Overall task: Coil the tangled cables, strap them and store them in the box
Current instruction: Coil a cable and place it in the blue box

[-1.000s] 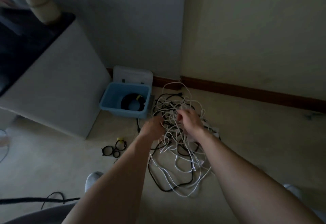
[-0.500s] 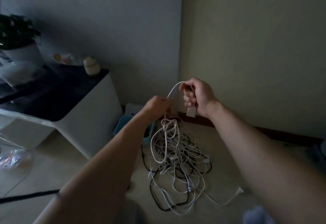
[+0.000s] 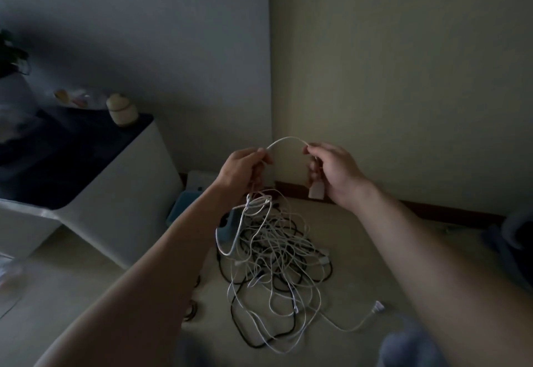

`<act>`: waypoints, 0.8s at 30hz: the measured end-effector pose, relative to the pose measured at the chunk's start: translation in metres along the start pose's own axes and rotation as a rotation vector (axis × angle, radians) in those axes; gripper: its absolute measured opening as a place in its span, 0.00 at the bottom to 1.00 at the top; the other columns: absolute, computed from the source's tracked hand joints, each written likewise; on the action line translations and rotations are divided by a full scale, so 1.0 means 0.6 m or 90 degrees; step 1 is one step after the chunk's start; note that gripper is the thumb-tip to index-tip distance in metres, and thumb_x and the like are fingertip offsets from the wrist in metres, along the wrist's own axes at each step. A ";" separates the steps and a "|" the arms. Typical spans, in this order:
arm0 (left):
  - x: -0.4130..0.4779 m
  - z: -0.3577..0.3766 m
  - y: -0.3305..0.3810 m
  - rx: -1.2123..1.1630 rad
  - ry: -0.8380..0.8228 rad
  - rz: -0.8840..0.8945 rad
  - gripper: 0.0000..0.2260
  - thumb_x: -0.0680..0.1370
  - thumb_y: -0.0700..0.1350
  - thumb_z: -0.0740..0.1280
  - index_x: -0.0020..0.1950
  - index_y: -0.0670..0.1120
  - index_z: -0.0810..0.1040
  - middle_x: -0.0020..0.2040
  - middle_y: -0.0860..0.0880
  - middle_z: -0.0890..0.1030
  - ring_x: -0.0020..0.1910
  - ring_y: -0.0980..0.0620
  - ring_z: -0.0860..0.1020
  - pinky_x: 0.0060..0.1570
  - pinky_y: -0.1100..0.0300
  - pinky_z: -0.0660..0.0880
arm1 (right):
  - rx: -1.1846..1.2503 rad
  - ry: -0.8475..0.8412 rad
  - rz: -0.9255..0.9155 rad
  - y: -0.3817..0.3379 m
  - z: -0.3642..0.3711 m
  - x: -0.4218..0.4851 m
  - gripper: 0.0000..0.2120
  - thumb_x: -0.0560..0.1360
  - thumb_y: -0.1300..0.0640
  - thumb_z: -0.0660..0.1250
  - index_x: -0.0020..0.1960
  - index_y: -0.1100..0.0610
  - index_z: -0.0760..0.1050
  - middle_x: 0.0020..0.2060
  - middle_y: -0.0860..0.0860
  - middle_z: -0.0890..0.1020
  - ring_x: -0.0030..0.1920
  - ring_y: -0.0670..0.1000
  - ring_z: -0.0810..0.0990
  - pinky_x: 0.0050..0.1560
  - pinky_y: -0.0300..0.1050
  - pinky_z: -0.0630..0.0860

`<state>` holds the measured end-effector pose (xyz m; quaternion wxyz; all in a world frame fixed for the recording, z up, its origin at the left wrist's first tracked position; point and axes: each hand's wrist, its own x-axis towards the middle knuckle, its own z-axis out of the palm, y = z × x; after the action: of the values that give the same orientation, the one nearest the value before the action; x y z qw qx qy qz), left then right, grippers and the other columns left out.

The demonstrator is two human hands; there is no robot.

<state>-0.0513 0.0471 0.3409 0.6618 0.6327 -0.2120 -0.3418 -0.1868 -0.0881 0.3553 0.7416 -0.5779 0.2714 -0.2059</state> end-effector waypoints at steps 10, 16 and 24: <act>-0.026 0.027 0.011 0.004 -0.050 -0.073 0.17 0.84 0.50 0.58 0.51 0.39 0.79 0.26 0.46 0.70 0.22 0.51 0.65 0.24 0.63 0.63 | -0.241 -0.080 -0.058 0.012 0.000 0.012 0.02 0.78 0.57 0.71 0.49 0.54 0.83 0.27 0.46 0.74 0.22 0.44 0.69 0.19 0.38 0.65; -0.038 0.024 0.014 -0.051 -0.233 -0.174 0.18 0.83 0.51 0.58 0.36 0.47 0.76 0.24 0.53 0.60 0.21 0.57 0.57 0.23 0.65 0.54 | -0.049 -0.140 -0.063 0.008 -0.014 0.029 0.13 0.64 0.67 0.65 0.47 0.56 0.77 0.38 0.50 0.80 0.37 0.49 0.78 0.35 0.42 0.75; -0.045 0.026 0.037 -0.254 -0.274 -0.163 0.11 0.78 0.50 0.59 0.38 0.47 0.72 0.27 0.53 0.66 0.25 0.56 0.59 0.23 0.65 0.57 | -0.092 -0.212 -0.004 0.024 -0.017 0.019 0.16 0.74 0.48 0.59 0.50 0.46 0.84 0.51 0.51 0.85 0.53 0.51 0.83 0.61 0.57 0.72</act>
<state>-0.0765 0.0549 0.3684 0.6640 0.4253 -0.1947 -0.5834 -0.1846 -0.0993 0.3378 0.7323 -0.6566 0.1569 -0.0895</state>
